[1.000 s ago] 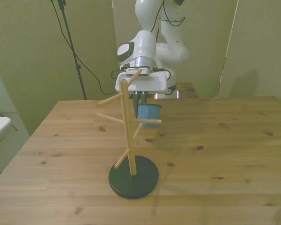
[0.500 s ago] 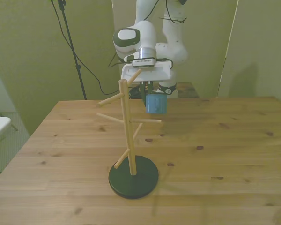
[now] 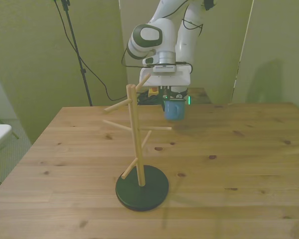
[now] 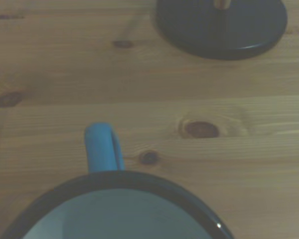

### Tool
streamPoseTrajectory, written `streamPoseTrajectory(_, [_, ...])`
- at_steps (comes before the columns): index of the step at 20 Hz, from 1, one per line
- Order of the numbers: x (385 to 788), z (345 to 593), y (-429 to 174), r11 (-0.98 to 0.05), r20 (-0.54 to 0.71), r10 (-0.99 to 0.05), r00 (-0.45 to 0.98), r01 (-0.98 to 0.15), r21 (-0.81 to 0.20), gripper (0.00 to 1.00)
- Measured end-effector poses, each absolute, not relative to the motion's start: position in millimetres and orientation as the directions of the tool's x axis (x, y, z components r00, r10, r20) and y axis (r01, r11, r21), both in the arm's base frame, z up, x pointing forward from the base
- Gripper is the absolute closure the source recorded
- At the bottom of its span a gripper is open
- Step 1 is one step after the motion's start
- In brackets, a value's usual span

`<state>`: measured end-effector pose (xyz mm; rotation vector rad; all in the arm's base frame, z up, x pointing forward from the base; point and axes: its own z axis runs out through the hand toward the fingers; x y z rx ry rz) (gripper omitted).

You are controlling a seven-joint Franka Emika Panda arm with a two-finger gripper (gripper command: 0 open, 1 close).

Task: Unload the mug

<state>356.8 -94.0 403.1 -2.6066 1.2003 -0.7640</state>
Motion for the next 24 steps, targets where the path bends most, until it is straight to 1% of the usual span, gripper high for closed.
streamPoseTrajectory(4, [379,428,-88,-0.669,0.343,-0.743,0.575,-0.666,-0.330,1.00])
streamPoseTrajectory(6, [395,433,-93,-0.665,0.332,-0.745,0.578,-0.679,-0.310,1.00])
streamPoseTrajectory(9, [412,414,-96,-0.677,0.353,-0.729,0.586,-0.693,-0.247,1.00])
streamPoseTrajectory(18, [421,368,-91,-0.684,0.258,-0.727,0.636,-0.700,-0.205,1.00])
streamPoseTrajectory(21, [421,357,-97,-0.678,0.248,-0.732,0.634,-0.713,-0.179,1.00])
streamPoseTrajectory(23, [421,356,-98,-0.677,0.245,-0.733,0.635,-0.715,-0.174,1.00])
streamPoseTrajectory(24, [420,356,-98,-0.677,0.245,-0.733,0.635,-0.715,-0.172,0.00])
